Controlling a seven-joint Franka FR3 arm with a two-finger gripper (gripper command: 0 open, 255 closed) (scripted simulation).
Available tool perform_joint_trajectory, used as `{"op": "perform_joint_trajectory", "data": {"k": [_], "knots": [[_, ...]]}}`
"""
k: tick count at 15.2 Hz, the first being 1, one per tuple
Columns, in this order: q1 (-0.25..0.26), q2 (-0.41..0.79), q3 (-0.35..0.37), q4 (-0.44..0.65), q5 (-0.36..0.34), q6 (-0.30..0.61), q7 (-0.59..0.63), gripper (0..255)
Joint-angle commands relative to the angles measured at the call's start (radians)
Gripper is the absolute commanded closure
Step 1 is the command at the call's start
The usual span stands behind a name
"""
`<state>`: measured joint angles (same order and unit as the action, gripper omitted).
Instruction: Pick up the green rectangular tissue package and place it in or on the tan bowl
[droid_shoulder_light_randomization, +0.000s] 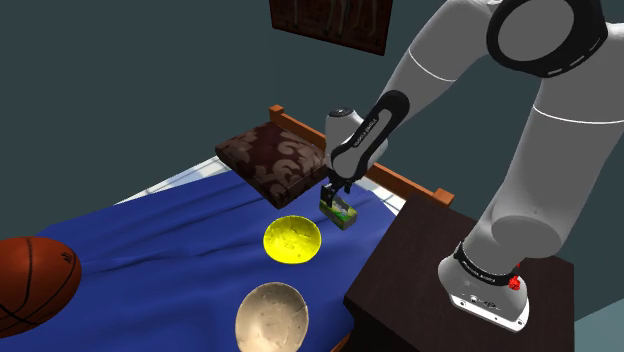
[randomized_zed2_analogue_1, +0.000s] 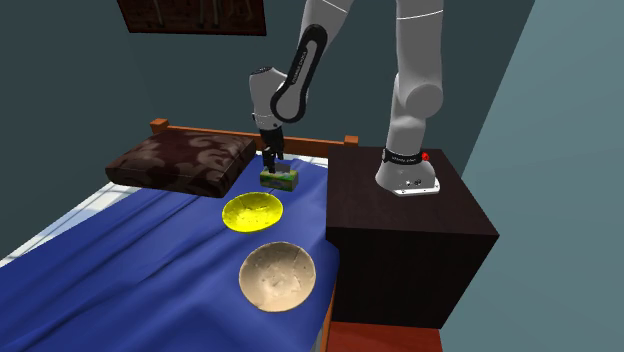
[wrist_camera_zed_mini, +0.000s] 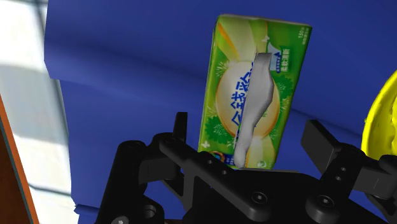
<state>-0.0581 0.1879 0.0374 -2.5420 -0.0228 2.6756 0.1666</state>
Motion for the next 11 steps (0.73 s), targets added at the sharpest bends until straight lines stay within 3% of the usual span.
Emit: {"op": "perform_joint_trajectory", "data": {"k": [1, 8, 9, 11], "knots": [[0.001, 0.015, 0.000, -0.004, -0.002, 0.020, 0.002, 0], [0.001, 0.016, 0.000, -0.004, -0.002, 0.020, 0.002, 0], [0.001, 0.016, 0.000, -0.004, -0.002, 0.020, 0.002, 255], [0.001, 0.016, 0.000, -0.004, -0.002, 0.020, 0.002, 255]]}}
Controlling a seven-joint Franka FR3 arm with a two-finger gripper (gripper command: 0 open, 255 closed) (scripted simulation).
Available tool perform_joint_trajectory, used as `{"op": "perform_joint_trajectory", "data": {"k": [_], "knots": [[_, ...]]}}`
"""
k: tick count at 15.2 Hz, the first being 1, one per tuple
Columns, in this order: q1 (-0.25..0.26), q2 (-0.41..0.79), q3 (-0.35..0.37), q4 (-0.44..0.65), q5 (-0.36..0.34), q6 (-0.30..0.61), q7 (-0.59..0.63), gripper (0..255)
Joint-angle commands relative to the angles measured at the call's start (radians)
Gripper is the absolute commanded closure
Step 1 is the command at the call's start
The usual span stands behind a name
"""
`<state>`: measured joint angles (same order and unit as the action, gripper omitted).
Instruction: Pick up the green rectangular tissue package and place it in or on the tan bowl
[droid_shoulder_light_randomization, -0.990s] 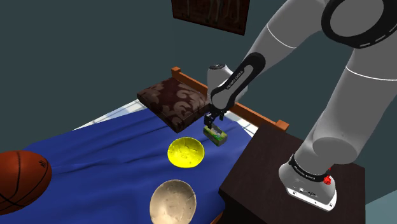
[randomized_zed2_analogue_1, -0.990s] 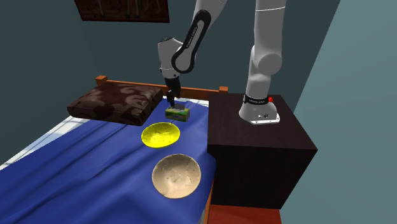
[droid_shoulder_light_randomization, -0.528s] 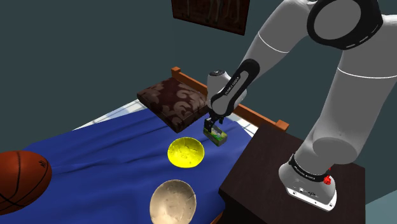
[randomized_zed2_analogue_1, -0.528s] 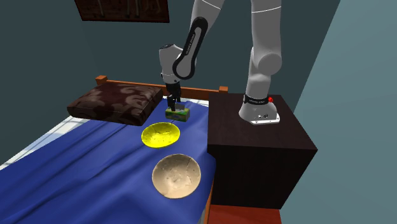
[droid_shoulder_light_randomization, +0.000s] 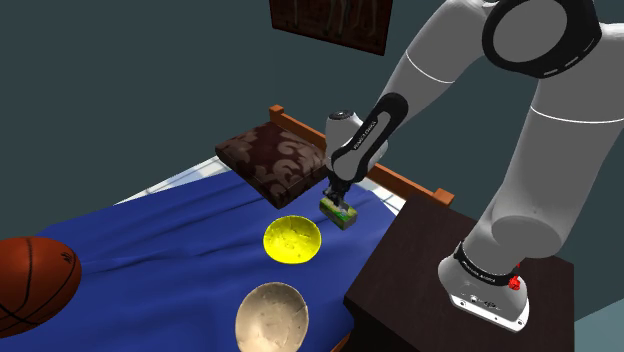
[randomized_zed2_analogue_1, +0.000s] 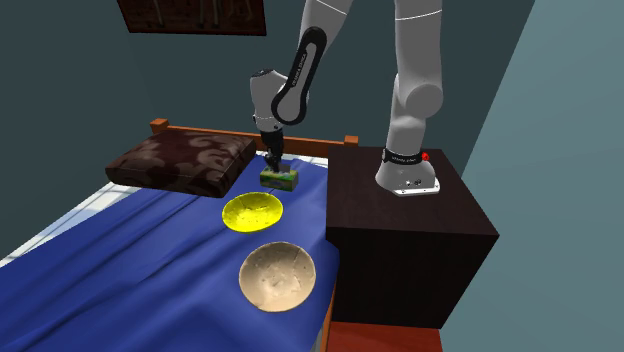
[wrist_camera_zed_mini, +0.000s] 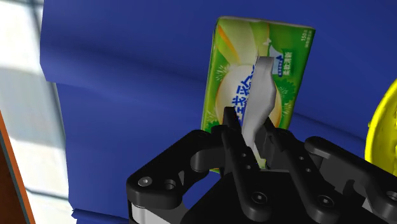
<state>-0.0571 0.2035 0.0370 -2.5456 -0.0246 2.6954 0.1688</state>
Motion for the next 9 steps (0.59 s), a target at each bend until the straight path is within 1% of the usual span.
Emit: {"op": "perform_joint_trajectory", "data": {"k": [1, 7, 9], "knots": [[0.000, 0.000, 0.000, 0.000, 0.000, 0.000, 0.000, 255], [0.000, 0.000, 0.000, 0.000, 0.000, 0.000, 0.000, 255], [-0.001, -0.030, 0.002, -0.003, 0.003, -0.027, -0.002, 255]]}}
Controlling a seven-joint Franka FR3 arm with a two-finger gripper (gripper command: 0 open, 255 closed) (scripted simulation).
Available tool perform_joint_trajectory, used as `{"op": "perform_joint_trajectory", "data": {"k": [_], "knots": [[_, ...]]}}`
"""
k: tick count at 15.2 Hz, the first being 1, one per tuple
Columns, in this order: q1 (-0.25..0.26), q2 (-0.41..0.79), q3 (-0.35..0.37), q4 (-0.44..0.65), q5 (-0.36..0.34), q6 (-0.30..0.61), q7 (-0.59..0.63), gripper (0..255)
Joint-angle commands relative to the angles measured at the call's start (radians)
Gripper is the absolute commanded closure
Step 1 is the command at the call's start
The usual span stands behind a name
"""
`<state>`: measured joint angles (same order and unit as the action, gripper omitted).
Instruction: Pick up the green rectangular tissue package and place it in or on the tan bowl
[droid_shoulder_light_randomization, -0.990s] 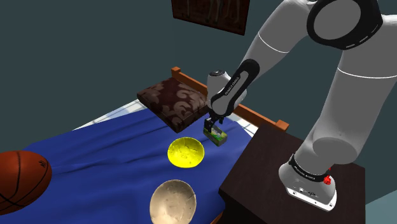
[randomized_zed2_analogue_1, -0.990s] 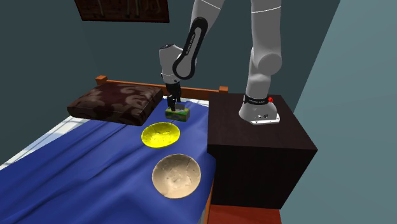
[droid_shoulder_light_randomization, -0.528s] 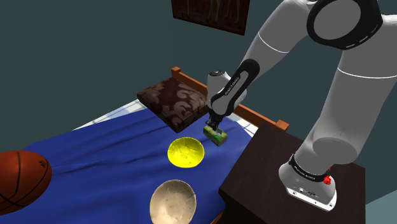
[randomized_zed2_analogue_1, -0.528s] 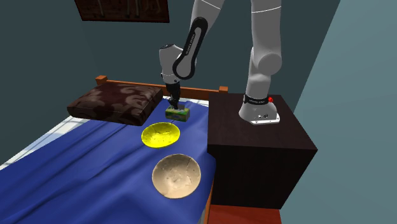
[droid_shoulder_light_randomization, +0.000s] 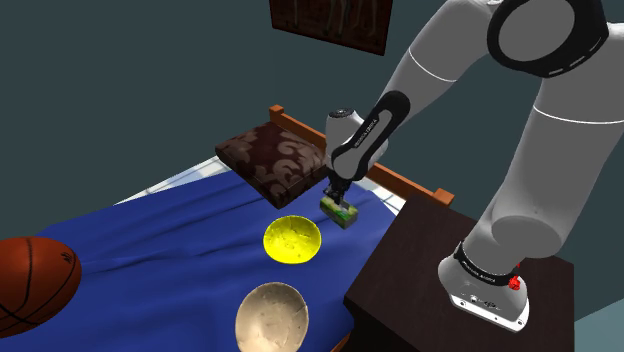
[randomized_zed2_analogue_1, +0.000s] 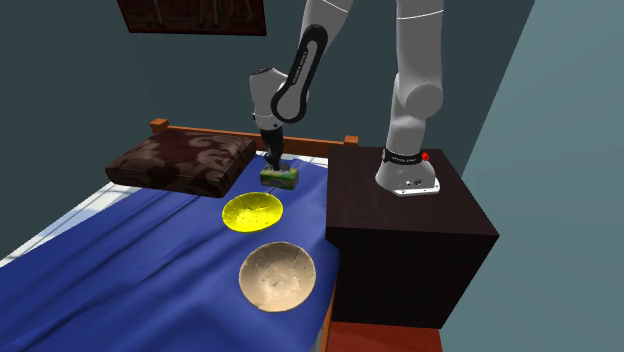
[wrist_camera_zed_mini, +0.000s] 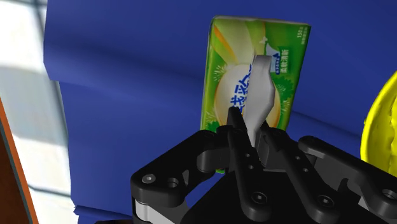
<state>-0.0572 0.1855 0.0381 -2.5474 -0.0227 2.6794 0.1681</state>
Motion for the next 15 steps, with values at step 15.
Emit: {"op": "perform_joint_trajectory", "data": {"k": [15], "knots": [[-0.002, -0.217, 0.004, 0.013, 0.020, -0.230, -0.016, 255]]}}
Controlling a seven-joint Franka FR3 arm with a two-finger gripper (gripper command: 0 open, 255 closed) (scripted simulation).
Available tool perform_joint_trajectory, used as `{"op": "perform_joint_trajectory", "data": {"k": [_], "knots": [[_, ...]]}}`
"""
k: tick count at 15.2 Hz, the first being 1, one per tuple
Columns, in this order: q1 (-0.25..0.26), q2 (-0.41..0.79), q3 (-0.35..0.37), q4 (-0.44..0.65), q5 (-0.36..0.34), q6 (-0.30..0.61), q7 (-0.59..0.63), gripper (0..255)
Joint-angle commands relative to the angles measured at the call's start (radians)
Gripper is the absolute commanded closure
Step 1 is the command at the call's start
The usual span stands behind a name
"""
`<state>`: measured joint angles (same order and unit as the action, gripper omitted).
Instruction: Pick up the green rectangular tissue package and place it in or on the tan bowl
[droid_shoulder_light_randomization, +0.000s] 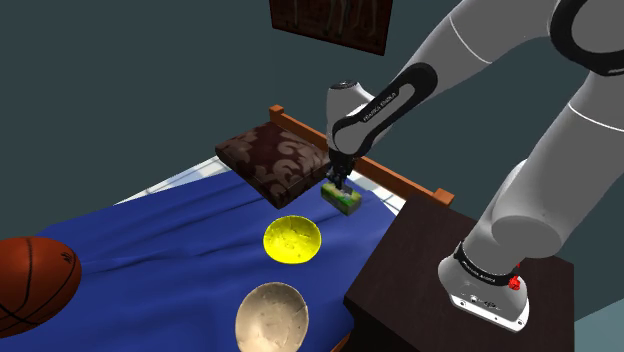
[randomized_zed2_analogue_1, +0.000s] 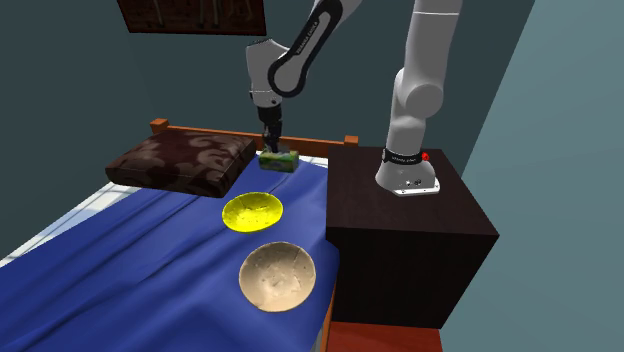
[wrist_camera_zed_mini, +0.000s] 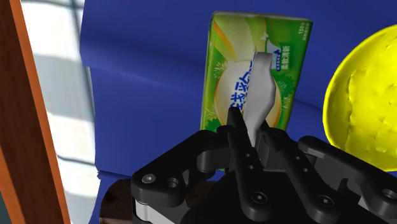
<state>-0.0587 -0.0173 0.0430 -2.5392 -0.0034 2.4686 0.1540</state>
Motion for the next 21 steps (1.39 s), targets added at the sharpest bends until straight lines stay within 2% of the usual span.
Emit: {"op": "perform_joint_trajectory", "data": {"k": [1, 7, 14, 21], "knots": [[0.000, -0.026, 0.000, 0.008, 0.002, -0.034, -0.002, 255], [0.000, -0.085, -0.001, 0.027, 0.005, -0.112, -0.005, 255], [0.096, -0.119, 0.110, 0.009, 0.043, -0.126, 0.173, 255], [0.187, -0.101, 0.222, 0.051, 0.071, -0.146, 0.356, 255]]}}
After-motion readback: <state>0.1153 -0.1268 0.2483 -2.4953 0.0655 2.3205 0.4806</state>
